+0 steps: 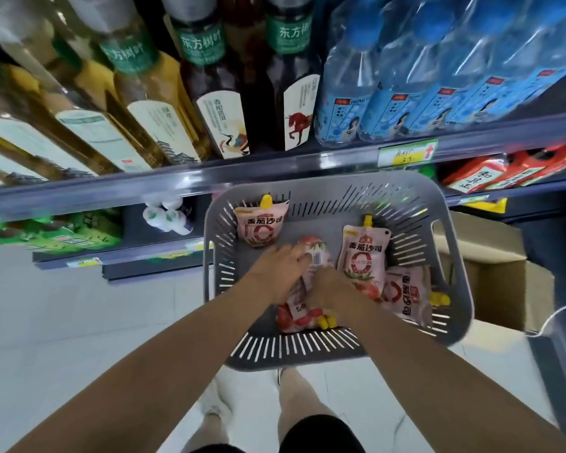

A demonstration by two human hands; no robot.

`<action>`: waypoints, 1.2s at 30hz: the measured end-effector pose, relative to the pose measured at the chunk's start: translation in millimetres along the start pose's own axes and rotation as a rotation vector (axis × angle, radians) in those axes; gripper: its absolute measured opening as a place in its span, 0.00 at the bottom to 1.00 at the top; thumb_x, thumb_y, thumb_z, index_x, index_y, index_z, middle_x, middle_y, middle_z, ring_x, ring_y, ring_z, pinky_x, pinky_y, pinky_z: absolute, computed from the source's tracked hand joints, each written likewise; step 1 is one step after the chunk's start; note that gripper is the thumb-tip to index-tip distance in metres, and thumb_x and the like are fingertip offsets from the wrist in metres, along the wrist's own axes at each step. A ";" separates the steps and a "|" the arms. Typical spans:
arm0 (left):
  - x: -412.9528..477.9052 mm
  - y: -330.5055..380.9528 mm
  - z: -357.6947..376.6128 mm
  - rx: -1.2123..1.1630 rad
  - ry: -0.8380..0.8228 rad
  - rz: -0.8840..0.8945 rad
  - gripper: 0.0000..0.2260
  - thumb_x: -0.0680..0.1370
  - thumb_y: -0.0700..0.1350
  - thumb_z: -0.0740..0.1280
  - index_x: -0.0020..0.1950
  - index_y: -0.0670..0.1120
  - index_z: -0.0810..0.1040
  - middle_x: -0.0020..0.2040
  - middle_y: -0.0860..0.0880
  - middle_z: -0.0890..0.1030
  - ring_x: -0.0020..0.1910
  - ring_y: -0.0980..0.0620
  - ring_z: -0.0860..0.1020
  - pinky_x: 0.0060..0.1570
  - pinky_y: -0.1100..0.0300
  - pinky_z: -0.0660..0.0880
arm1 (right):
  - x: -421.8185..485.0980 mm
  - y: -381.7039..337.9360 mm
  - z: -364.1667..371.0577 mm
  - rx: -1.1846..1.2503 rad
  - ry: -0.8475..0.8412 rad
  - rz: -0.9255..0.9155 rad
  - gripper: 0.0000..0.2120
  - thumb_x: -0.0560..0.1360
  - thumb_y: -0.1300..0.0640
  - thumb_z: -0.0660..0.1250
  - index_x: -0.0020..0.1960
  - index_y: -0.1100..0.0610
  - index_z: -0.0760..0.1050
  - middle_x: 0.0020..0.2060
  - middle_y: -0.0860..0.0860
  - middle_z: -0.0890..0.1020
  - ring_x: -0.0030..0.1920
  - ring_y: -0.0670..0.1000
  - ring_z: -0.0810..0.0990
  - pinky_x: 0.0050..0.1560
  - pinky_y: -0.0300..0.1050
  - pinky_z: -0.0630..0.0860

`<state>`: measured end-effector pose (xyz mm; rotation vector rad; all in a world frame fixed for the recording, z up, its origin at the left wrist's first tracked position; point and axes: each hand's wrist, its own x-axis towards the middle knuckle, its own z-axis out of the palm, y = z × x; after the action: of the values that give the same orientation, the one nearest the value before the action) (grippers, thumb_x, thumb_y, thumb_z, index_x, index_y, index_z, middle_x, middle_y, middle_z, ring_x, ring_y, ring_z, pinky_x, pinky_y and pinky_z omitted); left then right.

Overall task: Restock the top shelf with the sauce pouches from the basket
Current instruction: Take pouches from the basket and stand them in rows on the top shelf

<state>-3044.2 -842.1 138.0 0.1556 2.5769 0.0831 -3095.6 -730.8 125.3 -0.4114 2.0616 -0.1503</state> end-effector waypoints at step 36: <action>29.6 6.7 54.9 0.155 -0.102 0.103 0.28 0.77 0.44 0.66 0.75 0.50 0.61 0.75 0.48 0.62 0.74 0.44 0.57 0.72 0.44 0.51 | 55.2 16.7 0.9 0.265 0.509 0.369 0.44 0.67 0.38 0.68 0.76 0.47 0.49 0.76 0.59 0.39 0.75 0.63 0.42 0.63 0.76 0.56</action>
<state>-3039.2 -830.1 76.5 0.3420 2.4716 -0.0851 -3123.7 -734.5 75.1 0.1966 2.5315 -0.3258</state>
